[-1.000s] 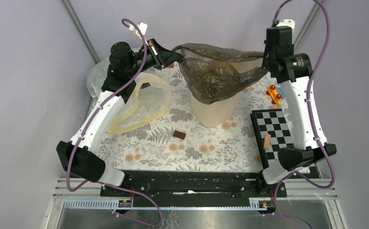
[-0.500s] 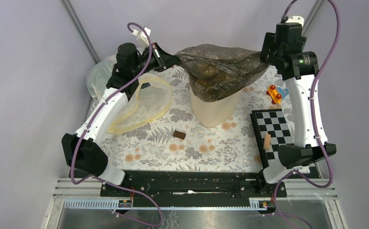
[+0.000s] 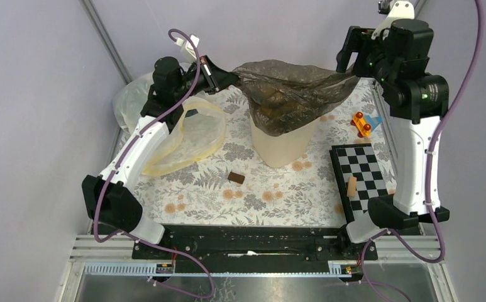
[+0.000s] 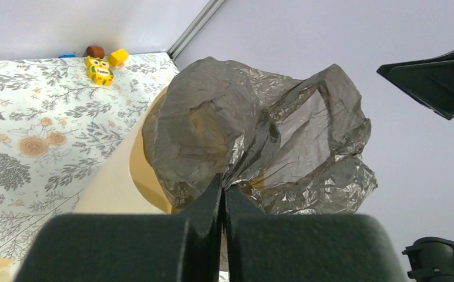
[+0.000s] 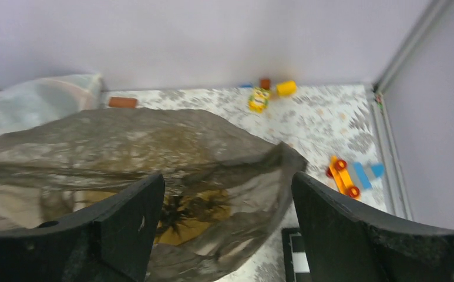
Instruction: Put the trash bags into the trash bin
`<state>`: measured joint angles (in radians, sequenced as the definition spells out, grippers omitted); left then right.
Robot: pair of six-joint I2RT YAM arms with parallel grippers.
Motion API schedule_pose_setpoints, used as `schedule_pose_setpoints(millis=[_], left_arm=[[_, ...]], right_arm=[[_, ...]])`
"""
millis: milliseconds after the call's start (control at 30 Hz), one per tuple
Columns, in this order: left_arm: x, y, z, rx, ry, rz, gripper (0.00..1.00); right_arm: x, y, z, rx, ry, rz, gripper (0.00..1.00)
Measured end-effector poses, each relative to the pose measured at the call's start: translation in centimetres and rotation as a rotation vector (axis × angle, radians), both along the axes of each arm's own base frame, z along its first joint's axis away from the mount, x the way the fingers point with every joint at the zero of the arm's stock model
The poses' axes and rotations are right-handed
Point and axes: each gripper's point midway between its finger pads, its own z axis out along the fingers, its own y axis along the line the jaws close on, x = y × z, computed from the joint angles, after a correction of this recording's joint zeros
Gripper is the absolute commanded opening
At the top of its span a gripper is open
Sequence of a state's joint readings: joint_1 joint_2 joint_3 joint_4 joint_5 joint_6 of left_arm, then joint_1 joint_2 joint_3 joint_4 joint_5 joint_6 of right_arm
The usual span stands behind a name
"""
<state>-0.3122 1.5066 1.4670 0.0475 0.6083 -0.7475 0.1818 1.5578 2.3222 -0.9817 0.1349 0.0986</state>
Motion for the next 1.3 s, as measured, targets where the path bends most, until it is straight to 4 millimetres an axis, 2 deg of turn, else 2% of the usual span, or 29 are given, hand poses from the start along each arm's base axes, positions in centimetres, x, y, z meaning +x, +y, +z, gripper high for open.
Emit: schedule_pose_setpoints(millis=[100,200,267,367,500,600,733,833,900,967,1000,1133,1300], left_arm=[[-0.3,-0.2,0.5,-0.019,-0.007,-0.019,0.0],[-0.7,-0.4,1.0,-0.037,-0.01,-0.042,0.0],[-0.9,-0.6,1.3,-0.047,-0.011,-0.055,0.0],[-1.2,-0.7,1.7,-0.064,-0.014,-0.072,0.0],[-1.6,-0.9,2.4,-0.09,-0.017,-0.096,0.0],[-1.8,-1.0,2.9,-0.109,-0.024,-0.112,0.0],[-2.2,-1.2,3.6,-0.132,-0.03,-0.132,0.0],[-2.4,-1.2,3.9,-0.144,-0.035,-0.144,0.0],[-2.5,-1.3,4.1,-0.15,-0.035,-0.15,0.0],[-2.6,-1.3,4.2,-0.154,-0.036,-0.154,0.0],[-2.6,-1.3,4.2,-0.155,-0.037,-0.155,0.0],[-2.7,-1.3,4.3,-0.157,-0.042,-0.157,0.0],[-2.8,-1.4,4.3,-0.157,-0.038,-0.163,0.0]], right_arm=[[-0.6,1.9,1.7,0.022,-0.05,0.085,0.71],[-0.5,4.8,1.2,0.03,-0.042,0.2,0.55],[0.0,6.9,-0.3,0.025,-0.006,0.269,0.33],[1.1,9.9,-3.4,0.005,0.075,0.344,0.09],[2.4,13.7,-8.5,-0.02,0.204,0.437,0.03],[2.1,15.7,-12.1,-0.034,0.3,0.496,0.05],[0.9,16.9,-16.1,-0.048,0.407,0.546,0.18],[0.2,16.7,-18.5,-0.061,0.47,0.548,0.26],[0.0,16.5,-18.7,-0.066,0.477,0.545,0.32],[-0.3,16.3,-17.8,-0.066,0.45,0.542,0.42],[-0.6,16.1,-16.8,-0.064,0.424,0.543,0.52],[-2.1,15.3,-11.3,-0.049,0.269,0.558,0.76],[-5.1,14.0,-4.5,-0.035,0.05,0.591,0.85]])
